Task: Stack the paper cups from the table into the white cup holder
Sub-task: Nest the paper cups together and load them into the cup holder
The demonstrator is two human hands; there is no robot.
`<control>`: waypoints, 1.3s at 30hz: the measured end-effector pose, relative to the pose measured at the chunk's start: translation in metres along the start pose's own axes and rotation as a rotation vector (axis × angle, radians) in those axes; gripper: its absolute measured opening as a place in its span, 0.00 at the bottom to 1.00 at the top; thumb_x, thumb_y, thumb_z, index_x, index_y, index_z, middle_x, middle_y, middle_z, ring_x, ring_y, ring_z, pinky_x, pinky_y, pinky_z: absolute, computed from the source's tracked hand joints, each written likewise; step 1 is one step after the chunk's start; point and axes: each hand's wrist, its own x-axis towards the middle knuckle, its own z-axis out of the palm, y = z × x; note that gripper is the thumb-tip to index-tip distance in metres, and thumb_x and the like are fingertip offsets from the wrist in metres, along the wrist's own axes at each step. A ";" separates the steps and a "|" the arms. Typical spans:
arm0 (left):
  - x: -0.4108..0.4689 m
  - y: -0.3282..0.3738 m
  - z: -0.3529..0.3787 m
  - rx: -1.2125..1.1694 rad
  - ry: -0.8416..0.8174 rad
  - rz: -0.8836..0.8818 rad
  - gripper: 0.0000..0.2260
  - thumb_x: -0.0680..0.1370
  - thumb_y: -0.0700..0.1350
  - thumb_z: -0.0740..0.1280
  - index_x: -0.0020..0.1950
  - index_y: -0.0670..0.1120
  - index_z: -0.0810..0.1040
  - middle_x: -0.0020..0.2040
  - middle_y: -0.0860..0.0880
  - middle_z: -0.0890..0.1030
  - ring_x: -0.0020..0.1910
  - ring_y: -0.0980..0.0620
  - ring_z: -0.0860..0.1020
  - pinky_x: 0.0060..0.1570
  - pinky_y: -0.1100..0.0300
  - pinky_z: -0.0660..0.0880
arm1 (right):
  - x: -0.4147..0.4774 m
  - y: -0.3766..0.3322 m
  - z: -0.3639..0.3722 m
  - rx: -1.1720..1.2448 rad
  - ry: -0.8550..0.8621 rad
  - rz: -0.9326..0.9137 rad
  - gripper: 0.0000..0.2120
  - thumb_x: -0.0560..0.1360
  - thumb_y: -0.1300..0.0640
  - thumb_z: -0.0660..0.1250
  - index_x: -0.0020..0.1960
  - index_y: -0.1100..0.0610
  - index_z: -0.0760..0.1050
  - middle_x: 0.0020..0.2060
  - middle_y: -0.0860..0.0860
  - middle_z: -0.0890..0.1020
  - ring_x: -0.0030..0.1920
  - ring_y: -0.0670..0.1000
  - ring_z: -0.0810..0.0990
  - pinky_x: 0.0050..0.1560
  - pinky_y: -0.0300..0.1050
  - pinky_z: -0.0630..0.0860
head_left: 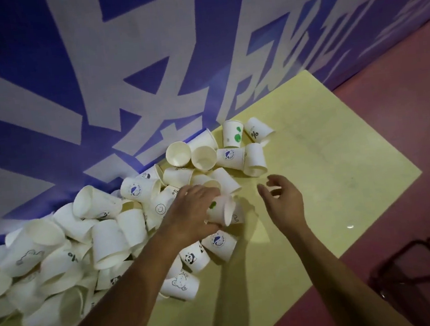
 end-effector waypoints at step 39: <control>-0.365 -0.077 -0.065 -1.087 0.989 -0.395 0.34 0.69 0.70 0.72 0.68 0.52 0.73 0.63 0.58 0.80 0.61 0.56 0.79 0.56 0.63 0.77 | -0.268 -0.156 0.114 0.049 -0.351 -0.670 0.36 0.64 0.39 0.81 0.68 0.43 0.72 0.62 0.36 0.75 0.61 0.44 0.76 0.50 0.38 0.74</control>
